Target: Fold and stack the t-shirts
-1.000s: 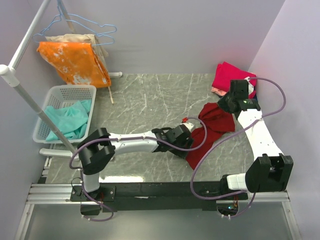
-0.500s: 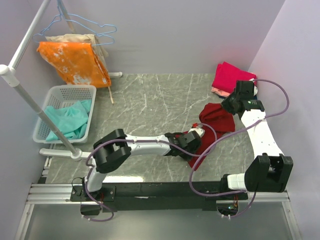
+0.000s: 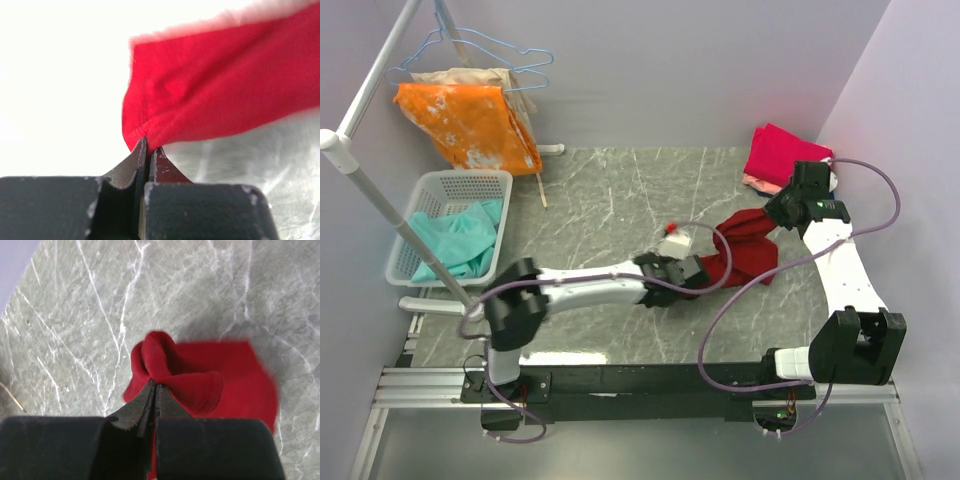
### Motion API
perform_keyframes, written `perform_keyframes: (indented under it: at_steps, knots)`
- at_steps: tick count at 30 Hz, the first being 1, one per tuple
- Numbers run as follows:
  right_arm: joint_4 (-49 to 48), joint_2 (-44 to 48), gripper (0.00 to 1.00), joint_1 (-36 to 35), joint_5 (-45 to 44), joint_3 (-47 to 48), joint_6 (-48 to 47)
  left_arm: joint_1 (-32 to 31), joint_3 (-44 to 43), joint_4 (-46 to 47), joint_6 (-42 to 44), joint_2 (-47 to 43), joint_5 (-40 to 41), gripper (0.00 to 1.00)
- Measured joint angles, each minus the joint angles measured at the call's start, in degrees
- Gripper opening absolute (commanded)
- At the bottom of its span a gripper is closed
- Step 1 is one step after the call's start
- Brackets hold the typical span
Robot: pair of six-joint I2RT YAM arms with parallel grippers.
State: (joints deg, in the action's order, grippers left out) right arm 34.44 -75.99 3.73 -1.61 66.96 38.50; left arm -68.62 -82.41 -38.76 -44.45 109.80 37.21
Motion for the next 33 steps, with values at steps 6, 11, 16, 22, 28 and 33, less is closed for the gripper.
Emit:
perform_keyframes:
  at_steps: [6, 11, 16, 22, 28, 33]
  knots:
    - [-0.04, 0.13, 0.0, 0.26, -0.52, -1.64, 0.02, 2.99, -0.37, -15.37, -12.94, -15.69, 13.51, 0.01]
    - [0.44, 0.55, 0.0, 0.28, -0.5, -1.86, 0.02, 9.35, -2.27, -27.3, -21.07, -23.52, 21.22, 0.01]
    - [1.01, 2.36, 0.0, 0.28, -0.76, -1.77, 0.02, 16.39, -2.29, -32.09, -22.21, -27.08, 24.76, 0.01]
    - [1.42, 4.28, 0.0, 0.28, -2.36, -1.62, 0.02, 21.44, -1.22, -32.24, -20.61, -30.16, 26.75, 0.01]
    - [1.97, 6.78, 0.0, 0.28, -2.64, -0.37, -0.26, 23.08, -1.31, -32.7, -20.76, -30.27, 28.46, 0.01]
    - [3.45, 8.17, 0.0, 0.28, -2.38, 5.53, -1.16, 23.19, -3.72, -33.75, -20.72, -30.47, 29.33, 0.01]
